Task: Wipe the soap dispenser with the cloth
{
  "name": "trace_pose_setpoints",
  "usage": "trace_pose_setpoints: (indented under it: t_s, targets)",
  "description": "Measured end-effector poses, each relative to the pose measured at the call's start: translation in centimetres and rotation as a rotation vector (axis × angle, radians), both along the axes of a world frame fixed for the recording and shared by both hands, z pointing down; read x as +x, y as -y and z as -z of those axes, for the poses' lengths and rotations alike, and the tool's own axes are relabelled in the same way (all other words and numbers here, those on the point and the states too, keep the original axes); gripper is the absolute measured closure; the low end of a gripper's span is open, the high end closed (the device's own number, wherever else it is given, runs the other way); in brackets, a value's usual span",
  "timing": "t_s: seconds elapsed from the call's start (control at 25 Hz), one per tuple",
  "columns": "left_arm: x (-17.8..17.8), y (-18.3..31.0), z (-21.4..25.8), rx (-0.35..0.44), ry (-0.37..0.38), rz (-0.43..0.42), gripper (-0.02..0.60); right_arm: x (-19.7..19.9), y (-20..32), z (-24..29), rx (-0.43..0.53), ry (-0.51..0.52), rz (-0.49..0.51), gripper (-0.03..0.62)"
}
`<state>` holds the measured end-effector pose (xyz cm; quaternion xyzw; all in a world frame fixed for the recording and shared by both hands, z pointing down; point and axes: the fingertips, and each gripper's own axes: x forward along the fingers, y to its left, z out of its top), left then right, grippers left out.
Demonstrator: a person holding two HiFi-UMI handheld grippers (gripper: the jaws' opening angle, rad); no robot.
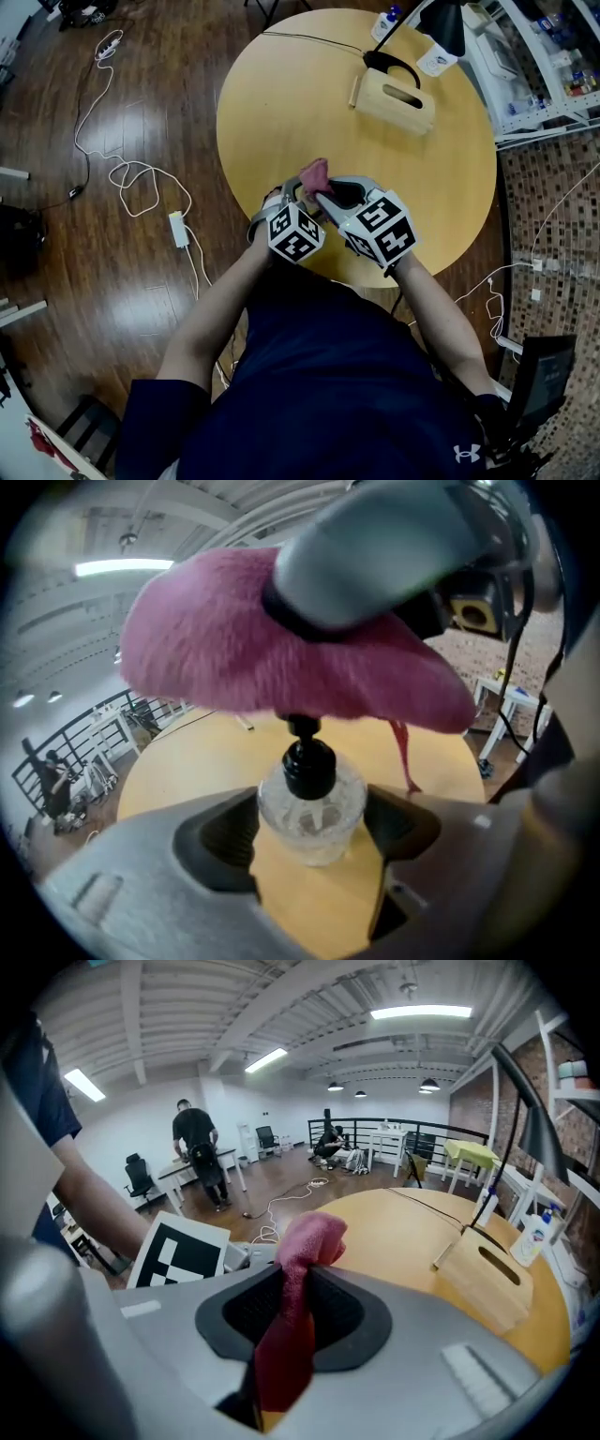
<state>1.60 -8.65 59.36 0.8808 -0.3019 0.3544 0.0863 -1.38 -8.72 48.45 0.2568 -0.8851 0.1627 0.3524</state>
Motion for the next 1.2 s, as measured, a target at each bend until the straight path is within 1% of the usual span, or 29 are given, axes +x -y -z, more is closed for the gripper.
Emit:
trace_pose_setpoints:
  t_s: [0.04,0.08,0.16,0.2,0.24,0.32,0.36,0.4,0.44,0.56,0.68,0.8,0.88,0.96,1.08,1.12,1.16,1.2]
  targets:
    - [0.0,0.0,0.0,0.0,-0.001,0.002,0.233,-0.1,-0.2,-0.5,-0.008,-0.005,0.007,0.503]
    - [0.0,-0.1,0.1,0.001,-0.002,0.003,0.233,0.1,-0.1,-0.8,-0.025,0.01,-0.011,0.503]
    - [0.0,-0.1,0.1,0.002,-0.003,0.004,0.233,1.4,0.9,-0.8,-0.064,0.065,-0.101,0.503]
    - [0.0,-0.1,0.1,0.002,-0.004,0.004,0.233,2.5,1.7,-1.0,-0.068,0.071,-0.152,0.503]
    - [0.0,-0.1,0.1,0.002,-0.005,0.004,0.233,4.0,2.5,-1.4,-0.057,0.05,-0.199,0.503]
    - [-0.1,-0.1,0.0,0.003,-0.006,0.008,0.233,7.2,3.8,-3.0,-0.028,-0.042,-0.277,0.503]
    - [-0.1,0.0,0.0,0.003,-0.007,0.011,0.233,8.5,3.9,-3.9,-0.03,-0.073,-0.307,0.503]
    - [0.0,0.0,0.0,0.004,-0.008,0.013,0.233,9.2,3.6,-4.5,-0.048,-0.075,-0.328,0.503]
    - [0.0,0.0,0.0,0.006,-0.01,0.016,0.232,9.1,3.0,-4.8,-0.078,-0.048,-0.339,0.503]
    - [-0.3,-0.1,0.0,0.009,-0.014,0.021,0.232,6.6,0.3,-5.0,-0.175,0.068,-0.32,0.503]
    - [-0.2,-0.1,0.0,0.005,-0.01,0.024,0.232,4.6,-1.5,-5.5,-0.226,0.111,-0.297,0.503]
    - [-0.1,0.0,-0.1,0.007,-0.005,0.028,0.232,4.8,-0.8,-6.4,-0.204,0.064,-0.31,0.503]
    - [0.1,0.0,-0.1,0.007,-0.002,0.01,0.233,5.3,0.4,-6.9,-0.185,0.026,-0.323,0.503]
    - [0.4,-0.3,-0.2,0.003,0.005,-0.053,0.233,5.5,1.5,-7.1,-0.175,0.01,-0.326,0.503]
    - [0.8,-0.5,-0.2,0.002,0.032,-0.187,0.233,5.5,2.2,-7.0,-0.171,0.01,-0.322,0.503]
    - [0.8,-0.5,-0.2,0.006,0.047,-0.208,0.23,5.5,2.0,-7.0,-0.174,0.014,-0.322,0.503]
    - [0.6,-0.4,-0.1,0.009,0.062,-0.202,0.224,5.5,1.7,-7.0,-0.179,0.018,-0.324,0.505]
    - [0.2,-0.3,0.0,0.007,0.074,-0.166,0.189,5.5,1.2,-7.1,-0.184,0.02,-0.324,0.505]
